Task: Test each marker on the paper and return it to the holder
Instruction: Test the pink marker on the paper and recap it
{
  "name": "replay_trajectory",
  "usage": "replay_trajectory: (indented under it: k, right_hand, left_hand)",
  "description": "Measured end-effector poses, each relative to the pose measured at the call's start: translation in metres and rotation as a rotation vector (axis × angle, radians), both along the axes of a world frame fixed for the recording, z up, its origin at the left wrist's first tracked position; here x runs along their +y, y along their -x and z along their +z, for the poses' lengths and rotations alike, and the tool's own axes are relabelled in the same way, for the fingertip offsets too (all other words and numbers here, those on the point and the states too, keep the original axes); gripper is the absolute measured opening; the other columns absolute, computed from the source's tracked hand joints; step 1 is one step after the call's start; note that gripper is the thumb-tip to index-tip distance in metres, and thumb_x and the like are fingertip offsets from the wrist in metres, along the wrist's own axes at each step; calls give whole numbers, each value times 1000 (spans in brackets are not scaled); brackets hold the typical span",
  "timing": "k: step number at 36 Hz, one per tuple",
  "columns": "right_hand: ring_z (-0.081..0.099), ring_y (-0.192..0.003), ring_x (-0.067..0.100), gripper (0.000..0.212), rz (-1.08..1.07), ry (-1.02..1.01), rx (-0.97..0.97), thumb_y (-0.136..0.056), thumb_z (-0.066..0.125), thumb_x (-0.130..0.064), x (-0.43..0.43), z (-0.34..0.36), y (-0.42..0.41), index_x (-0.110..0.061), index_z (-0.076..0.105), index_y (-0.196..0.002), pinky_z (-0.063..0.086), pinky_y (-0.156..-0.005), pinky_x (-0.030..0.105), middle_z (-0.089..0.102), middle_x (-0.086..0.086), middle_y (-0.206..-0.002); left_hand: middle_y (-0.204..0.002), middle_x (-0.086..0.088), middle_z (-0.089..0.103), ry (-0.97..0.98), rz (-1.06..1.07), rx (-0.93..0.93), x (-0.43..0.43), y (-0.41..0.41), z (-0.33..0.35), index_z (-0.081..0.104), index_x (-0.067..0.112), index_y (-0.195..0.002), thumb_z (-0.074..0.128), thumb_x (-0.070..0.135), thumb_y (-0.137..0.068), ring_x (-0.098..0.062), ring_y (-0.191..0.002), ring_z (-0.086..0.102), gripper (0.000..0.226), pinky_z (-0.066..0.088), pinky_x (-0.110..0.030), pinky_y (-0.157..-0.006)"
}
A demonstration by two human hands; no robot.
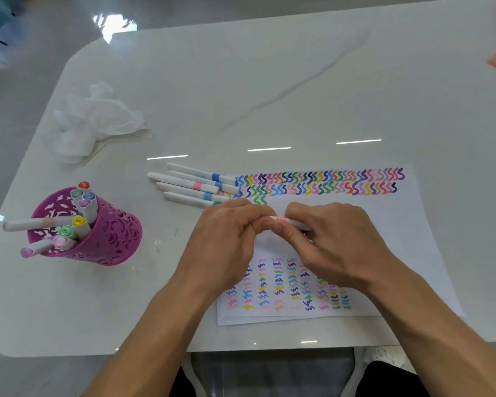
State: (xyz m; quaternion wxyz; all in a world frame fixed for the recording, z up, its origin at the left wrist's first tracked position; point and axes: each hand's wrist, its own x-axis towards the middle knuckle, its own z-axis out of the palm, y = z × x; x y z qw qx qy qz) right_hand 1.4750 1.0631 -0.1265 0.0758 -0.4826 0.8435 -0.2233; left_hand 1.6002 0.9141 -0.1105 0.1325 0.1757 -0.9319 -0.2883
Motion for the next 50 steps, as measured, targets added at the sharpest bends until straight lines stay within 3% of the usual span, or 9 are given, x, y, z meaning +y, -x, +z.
replay_trajectory:
  k: [6, 13, 20, 25, 29, 34, 38, 42, 50]
  right_hand:
    - [43, -45, 11, 56, -90, 90, -39, -96, 34, -73, 1, 10, 6, -30, 34, -60, 32, -48, 28, 37, -10, -46]
    - [54, -58, 10, 40, -108, 44, -183, -100, 40, -57, 3, 8, 4, -26, 61, -84, 37, -56, 33, 60, -6, -61]
    - [57, -59, 6, 22, -161, 42, -220, -99, 48, -52, 2, 5, 6, -33, 58, -95, 36, -56, 29, 66, -9, -67]
    - [60, -61, 10, 16, -138, 131, -384, -108, 48, -23, -1, 3, 6, -34, 50, -120, 51, -61, 39, 68, -13, -77]
    - [61, -74, -14, 32, -104, 241, -442, -107, 50, -13, -2, 5, 5, -38, 59, -127, 43, -65, 6, 66, -24, -102]
    - [73, -76, 9, 31, -183, 340, -630, -107, 55, -16, -5, 1, 6, -39, 75, -105, 58, -67, 19, 73, -17, -105]
    - [77, -95, 13, 44, -188, 383, -804, -105, 46, -2, -6, 3, 9, -30, 79, -107, 63, -89, 39, 78, -8, -107]
    - [78, -91, 15, 43, -154, 380, -811, -94, 56, 10, -7, 3, 9, -26, 75, -107, 63, -89, 36, 79, -1, -94]
    - [71, -65, 22, 7, -187, 396, -760, -97, 71, -35, -13, -4, 5, -28, 69, -97, 59, -61, 34, 72, 0, -78]
  left_hand:
    - [-89, 9, 72, 26, 59, 37, -4, 0, 2, 78, 20, -105, 66, 21, -96, -10, -81, 63, 14, 45, -20, -76]
    - [-94, 9, 72, 38, 99, -13, 1, 2, 1, 76, 21, -112, 64, 27, -97, -7, -82, 60, 20, 37, -8, -76]
    - [-96, 12, 67, 6, 126, -79, -2, 1, -3, 74, 25, -115, 65, 27, -96, -5, -82, 55, 21, 41, -16, -77]
    - [-105, 12, 64, 23, 77, -112, -1, -1, -4, 75, 27, -114, 69, 29, -94, -5, -92, 59, 22, 45, -18, -84]
    - [-107, 12, 64, 51, 60, -136, -1, -2, -6, 76, 27, -113, 68, 30, -93, -9, -99, 59, 21, 46, -22, -85]
    - [-105, 12, 64, 69, 30, -158, -1, -3, -7, 76, 27, -112, 68, 31, -94, -10, -101, 57, 20, 48, -26, -86]
    - [-108, 11, 63, 71, 8, -192, -2, -4, -8, 75, 27, -114, 65, 30, -96, -10, -104, 54, 21, 43, -21, -87]
    - [-112, 8, 62, 69, 3, -188, -2, -4, -7, 75, 25, -114, 64, 26, -96, -12, -106, 55, 21, 47, -27, -88]
    - [-112, 9, 61, 79, -11, -182, -2, -5, -8, 74, 26, -116, 64, 29, -96, -10, -106, 53, 23, 42, -20, -88]
